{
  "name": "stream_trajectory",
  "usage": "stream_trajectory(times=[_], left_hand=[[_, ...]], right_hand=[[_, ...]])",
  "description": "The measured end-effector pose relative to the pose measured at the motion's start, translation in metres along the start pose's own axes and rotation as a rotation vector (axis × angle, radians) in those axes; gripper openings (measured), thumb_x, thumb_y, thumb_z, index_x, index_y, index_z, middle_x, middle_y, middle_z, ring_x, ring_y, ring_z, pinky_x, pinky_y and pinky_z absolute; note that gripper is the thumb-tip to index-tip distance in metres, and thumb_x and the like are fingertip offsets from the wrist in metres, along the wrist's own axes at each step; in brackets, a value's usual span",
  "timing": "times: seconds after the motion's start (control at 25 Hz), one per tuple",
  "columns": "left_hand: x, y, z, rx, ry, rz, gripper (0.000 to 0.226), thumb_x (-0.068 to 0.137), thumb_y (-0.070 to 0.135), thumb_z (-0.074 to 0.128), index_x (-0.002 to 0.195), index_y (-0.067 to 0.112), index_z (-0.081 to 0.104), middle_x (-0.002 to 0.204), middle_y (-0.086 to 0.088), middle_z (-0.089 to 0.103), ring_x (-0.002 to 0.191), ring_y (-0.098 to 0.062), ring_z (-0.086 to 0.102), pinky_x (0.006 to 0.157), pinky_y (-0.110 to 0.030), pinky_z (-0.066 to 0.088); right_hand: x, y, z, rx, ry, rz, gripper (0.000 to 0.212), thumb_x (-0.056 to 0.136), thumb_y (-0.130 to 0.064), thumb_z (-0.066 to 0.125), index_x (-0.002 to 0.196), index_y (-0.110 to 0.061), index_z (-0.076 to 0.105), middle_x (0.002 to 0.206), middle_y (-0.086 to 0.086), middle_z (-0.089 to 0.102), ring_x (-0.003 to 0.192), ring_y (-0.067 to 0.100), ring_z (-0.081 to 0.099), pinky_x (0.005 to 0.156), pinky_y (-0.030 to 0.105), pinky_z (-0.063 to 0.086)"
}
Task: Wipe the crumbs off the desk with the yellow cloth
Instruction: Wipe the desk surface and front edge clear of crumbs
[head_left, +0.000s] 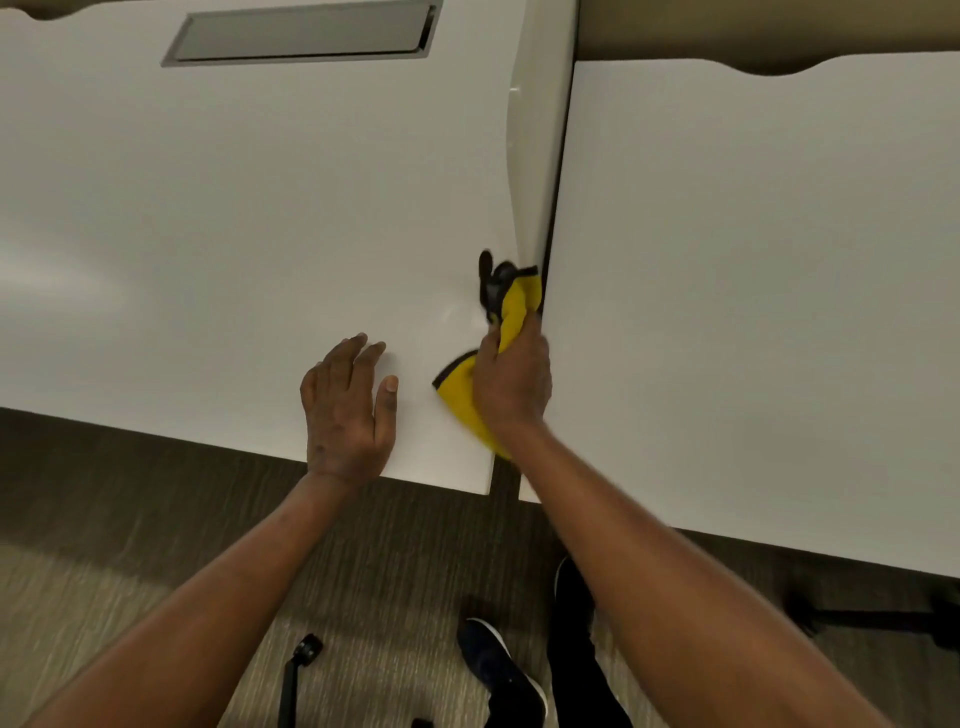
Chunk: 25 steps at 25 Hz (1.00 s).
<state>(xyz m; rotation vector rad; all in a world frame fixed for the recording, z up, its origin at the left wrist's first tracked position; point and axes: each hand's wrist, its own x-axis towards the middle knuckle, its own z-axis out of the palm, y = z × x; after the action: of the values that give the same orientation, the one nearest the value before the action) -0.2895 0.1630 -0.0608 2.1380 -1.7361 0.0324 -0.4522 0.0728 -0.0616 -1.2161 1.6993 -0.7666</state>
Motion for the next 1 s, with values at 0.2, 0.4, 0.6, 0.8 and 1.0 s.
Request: stream_trajectory(times=[0.2,0.4,0.6,0.8,1.0], left_hand=[[0.000,0.002,-0.002,0.002,0.015,-0.018,0.045,0.100,0.034,0.040,0.134,0.009,0.056,0.142,-0.012,0.054,0.133,-0.030,0.048,0.106,-0.049,0.037],[0.001,0.002,-0.006,-0.035,0.039,-0.037,0.046,0.100,0.034,0.040,0.134,0.008,0.057,0.141,-0.013,0.055,0.132,-0.030,0.050,0.107,-0.050,0.038],[-0.006,-0.019,-0.014,-0.201,0.172,-0.181,0.043,0.102,0.033,0.039,0.134,0.011,0.057,0.139,-0.009,0.057,0.131,-0.024,0.051,0.103,-0.041,0.036],[-0.032,-0.097,-0.031,-0.119,0.211,-0.338,0.046,0.102,0.037,0.035,0.135,0.011,0.056,0.137,-0.011,0.058,0.130,-0.026,0.051,0.102,-0.042,0.036],[-0.041,-0.139,-0.035,-0.022,0.109,-0.402,0.049,0.103,0.040,0.032,0.140,0.012,0.051,0.147,-0.012,0.050,0.139,-0.026,0.042,0.112,-0.047,0.031]], right_hand=[[0.017,-0.006,0.002,-0.012,0.006,-0.025,0.044,0.101,-0.035,0.044,0.142,-0.022,0.036,0.123,0.008,0.057,0.113,0.031,0.059,0.083,0.038,0.038],[-0.060,0.037,-0.011,-0.063,-0.082,-0.143,0.054,0.102,-0.035,0.046,0.153,-0.025,0.029,0.147,0.006,0.047,0.131,0.027,0.051,0.103,0.043,0.045],[-0.085,0.083,-0.055,-0.550,-0.377,-0.904,0.083,0.085,-0.016,0.065,0.157,-0.027,0.025,0.169,0.011,0.007,0.154,0.042,0.002,0.121,0.061,0.018],[-0.070,0.074,-0.047,-1.053,-0.426,-1.449,0.075,0.084,-0.012,0.052,0.154,-0.029,0.033,0.164,0.017,0.022,0.146,0.059,0.014,0.111,0.075,0.019],[-0.088,0.035,0.008,-1.253,-0.552,-1.474,0.066,0.085,-0.018,0.036,0.150,-0.016,0.037,0.166,0.023,0.011,0.140,0.067,0.014,0.107,0.077,0.024]])
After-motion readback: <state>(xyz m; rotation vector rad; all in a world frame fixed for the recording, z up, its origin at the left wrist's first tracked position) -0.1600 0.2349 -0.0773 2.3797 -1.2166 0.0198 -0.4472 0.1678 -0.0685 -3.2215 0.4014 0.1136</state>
